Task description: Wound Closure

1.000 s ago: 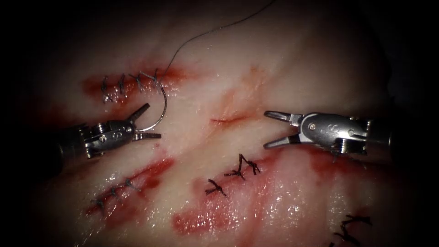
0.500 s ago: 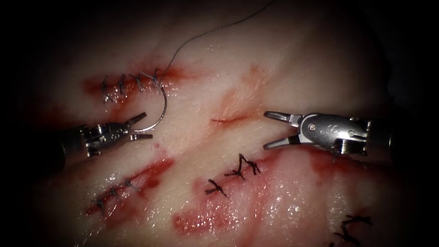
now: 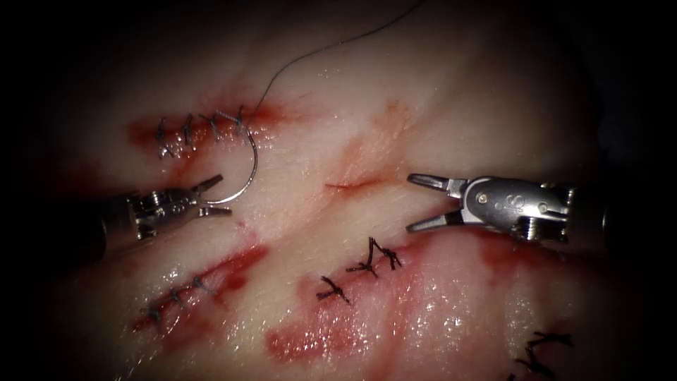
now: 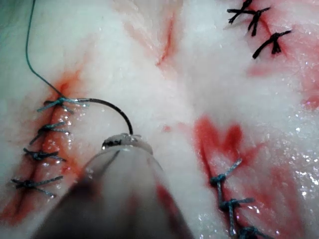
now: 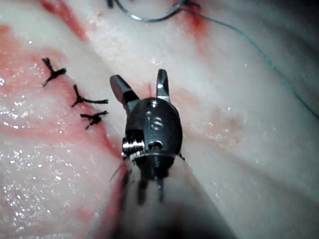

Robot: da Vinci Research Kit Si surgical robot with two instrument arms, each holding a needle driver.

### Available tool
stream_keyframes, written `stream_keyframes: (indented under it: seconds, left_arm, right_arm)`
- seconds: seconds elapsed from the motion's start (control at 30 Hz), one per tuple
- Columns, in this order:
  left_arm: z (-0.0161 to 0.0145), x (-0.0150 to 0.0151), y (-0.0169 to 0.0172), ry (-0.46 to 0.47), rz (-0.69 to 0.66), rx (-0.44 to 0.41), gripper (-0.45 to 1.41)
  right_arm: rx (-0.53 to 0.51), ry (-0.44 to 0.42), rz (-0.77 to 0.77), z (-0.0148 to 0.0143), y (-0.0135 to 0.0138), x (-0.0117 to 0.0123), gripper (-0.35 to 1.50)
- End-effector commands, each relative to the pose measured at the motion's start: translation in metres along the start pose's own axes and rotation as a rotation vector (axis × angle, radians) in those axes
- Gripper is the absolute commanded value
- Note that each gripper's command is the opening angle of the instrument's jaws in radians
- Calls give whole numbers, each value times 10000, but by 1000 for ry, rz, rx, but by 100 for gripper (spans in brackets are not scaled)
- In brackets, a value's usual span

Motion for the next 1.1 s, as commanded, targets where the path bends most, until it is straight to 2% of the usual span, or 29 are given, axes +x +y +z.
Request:
stream_keyframes:
  seconds: [0.03,0.13,0.27,0.43,0.53,0.57,0.67,0.7,0.77,0.93,1.1]
  left_arm:
    - [6,4,-3,11,-2,-10,-43]
    - [2,7,-2,33,-6,-47,-45]
    - [-5,22,1,25,14,-54,-45]
    - [-13,57,1,81,41,3,-45]
    - [-14,81,-1,120,55,57,-45]
    - [-14,88,-2,131,61,72,-45]
    - [-14,110,-3,163,79,122,-45]
    - [-14,118,-3,174,84,141,-45]
    - [-13,126,-2,193,98,175,-45]
    - [-9,138,3,214,128,233,-45]
    - [-3,146,4,253,147,302,-45]
  right_arm:
    - [1,3,-1,10,0,1,93]
    - [-2,11,24,11,0,1,88]
    - [-38,24,106,12,1,2,85]
    - [-47,35,272,12,4,5,93]
    - [-48,52,380,9,12,13,81]
    - [-46,61,488,8,16,17,71]
    - [-47,56,629,6,27,29,76]
    - [-43,52,636,5,33,34,68]
    - [-35,47,684,4,43,42,64]
    - [1,33,801,9,64,52,100]
    - [34,21,874,18,72,48,113]
